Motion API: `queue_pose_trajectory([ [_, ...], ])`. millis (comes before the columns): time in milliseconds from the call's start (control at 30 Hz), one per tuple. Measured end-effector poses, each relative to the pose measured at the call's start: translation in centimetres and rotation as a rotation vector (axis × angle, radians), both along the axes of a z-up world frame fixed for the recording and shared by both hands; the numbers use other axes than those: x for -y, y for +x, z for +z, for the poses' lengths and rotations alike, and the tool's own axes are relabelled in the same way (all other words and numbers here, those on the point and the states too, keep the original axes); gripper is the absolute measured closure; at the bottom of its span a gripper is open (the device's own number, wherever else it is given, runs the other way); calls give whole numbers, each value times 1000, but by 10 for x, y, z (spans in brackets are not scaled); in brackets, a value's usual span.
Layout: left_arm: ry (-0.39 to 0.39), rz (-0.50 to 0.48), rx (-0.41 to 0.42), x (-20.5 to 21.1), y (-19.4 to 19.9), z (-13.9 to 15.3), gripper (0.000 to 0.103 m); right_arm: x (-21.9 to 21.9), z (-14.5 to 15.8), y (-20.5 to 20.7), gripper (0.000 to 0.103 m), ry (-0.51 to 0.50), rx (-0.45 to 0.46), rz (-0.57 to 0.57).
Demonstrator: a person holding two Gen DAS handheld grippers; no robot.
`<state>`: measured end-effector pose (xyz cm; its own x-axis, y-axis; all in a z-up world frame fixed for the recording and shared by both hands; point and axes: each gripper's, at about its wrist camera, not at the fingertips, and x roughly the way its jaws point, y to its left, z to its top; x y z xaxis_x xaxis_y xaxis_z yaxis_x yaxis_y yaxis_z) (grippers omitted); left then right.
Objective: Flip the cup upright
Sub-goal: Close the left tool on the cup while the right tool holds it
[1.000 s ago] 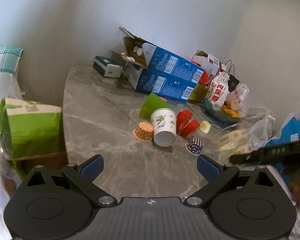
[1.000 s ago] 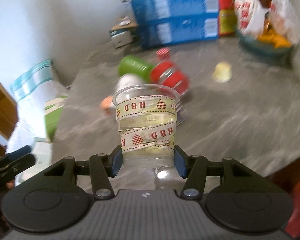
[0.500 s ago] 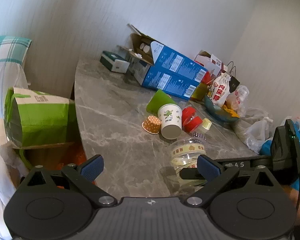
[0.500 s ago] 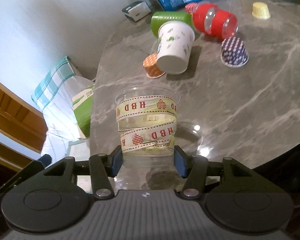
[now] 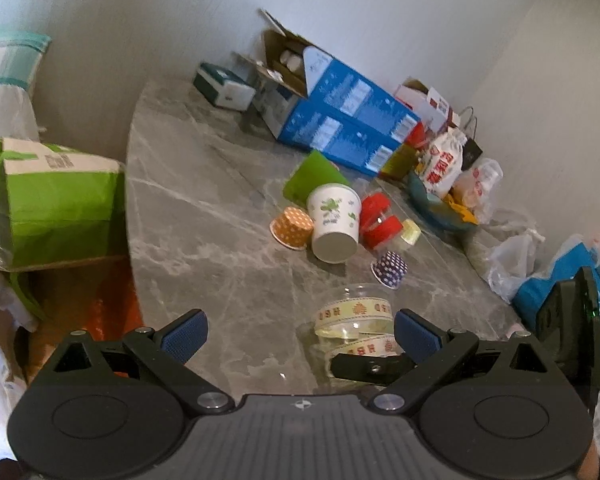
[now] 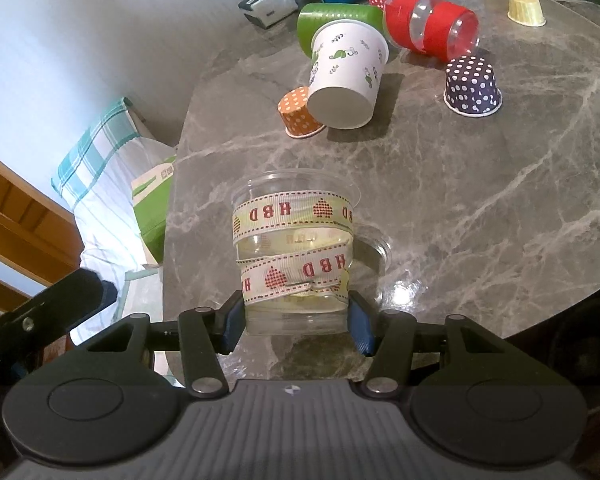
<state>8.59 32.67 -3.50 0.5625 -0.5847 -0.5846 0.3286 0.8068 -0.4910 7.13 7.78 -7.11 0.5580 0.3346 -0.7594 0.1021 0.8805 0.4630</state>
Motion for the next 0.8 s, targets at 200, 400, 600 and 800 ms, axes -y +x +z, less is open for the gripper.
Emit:
queue_pose_trajectory([
  [200, 2, -19, -87, 21, 20, -2, 2, -3, 1, -1, 48, -6, 13, 11],
  [400, -10, -52, -206, 39, 47, -8, 2, -1, -1, -1, 46, 20, 8, 13],
  [600, -6, -50, -279, 51, 57, -18, 2, 2, -1, -3, 38, 32, 15, 17],
  [800, 29, -62, -286, 64, 56, -16, 2, 0, 1, -4, 23, -24, 36, 51],
])
